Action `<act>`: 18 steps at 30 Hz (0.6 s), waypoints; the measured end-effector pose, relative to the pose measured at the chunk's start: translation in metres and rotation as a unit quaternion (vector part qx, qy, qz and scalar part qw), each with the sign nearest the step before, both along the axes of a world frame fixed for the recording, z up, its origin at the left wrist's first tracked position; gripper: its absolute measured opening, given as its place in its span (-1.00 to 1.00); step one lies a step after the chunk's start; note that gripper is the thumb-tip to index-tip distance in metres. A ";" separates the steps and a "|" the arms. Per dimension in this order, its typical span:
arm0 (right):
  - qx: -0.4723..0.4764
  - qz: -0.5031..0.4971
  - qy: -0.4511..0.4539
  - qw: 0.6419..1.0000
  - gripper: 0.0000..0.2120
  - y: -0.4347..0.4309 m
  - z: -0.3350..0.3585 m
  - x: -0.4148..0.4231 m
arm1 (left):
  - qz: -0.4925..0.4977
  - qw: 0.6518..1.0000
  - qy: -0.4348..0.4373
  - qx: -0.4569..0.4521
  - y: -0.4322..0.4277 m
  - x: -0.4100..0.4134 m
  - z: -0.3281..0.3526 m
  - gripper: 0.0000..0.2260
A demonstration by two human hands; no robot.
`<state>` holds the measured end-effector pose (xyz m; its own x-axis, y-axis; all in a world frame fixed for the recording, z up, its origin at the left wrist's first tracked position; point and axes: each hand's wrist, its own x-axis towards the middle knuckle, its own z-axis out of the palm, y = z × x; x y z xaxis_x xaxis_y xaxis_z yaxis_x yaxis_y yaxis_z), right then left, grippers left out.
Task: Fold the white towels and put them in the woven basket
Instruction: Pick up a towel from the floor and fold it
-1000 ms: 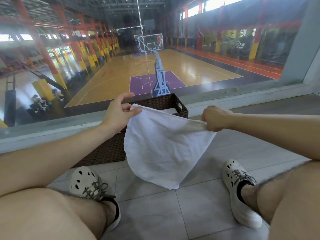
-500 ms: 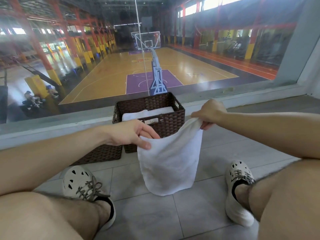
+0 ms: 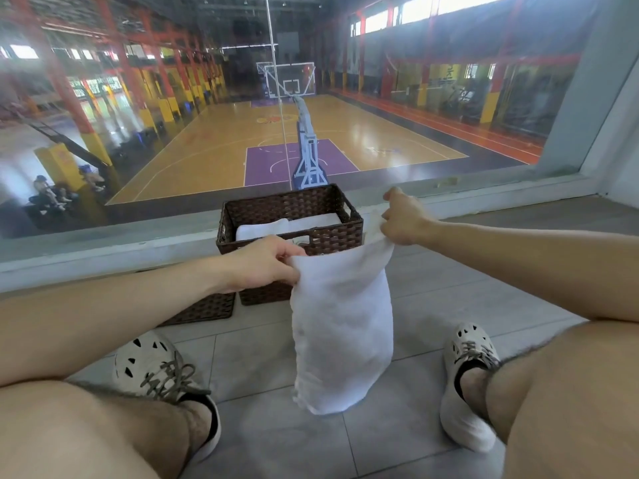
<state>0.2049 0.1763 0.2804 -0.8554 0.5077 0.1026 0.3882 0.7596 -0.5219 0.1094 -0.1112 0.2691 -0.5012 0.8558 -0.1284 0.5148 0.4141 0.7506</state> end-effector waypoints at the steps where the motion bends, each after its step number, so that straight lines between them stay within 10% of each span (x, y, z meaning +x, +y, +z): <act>1: 0.010 0.035 0.008 0.999 -0.56 -0.003 0.002 -0.001 | 0.015 0.999 0.002 0.030 0.000 -0.003 0.000 -0.94; 11: 0.030 0.287 0.048 0.956 -0.85 -0.049 0.025 -0.005 | 0.046 0.968 0.205 0.136 0.012 -0.002 0.004 -0.82; 18: -0.005 0.305 0.099 0.947 -0.81 -0.056 0.028 0.000 | 0.109 0.971 0.146 0.155 0.013 -0.005 -0.004 -0.88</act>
<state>0.2052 0.1206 0.3079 -0.9547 -0.0734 0.2885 -0.2273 0.8057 -0.5470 0.1043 -0.0983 0.2650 -0.6509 0.7000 0.2939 0.6502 0.3141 0.6918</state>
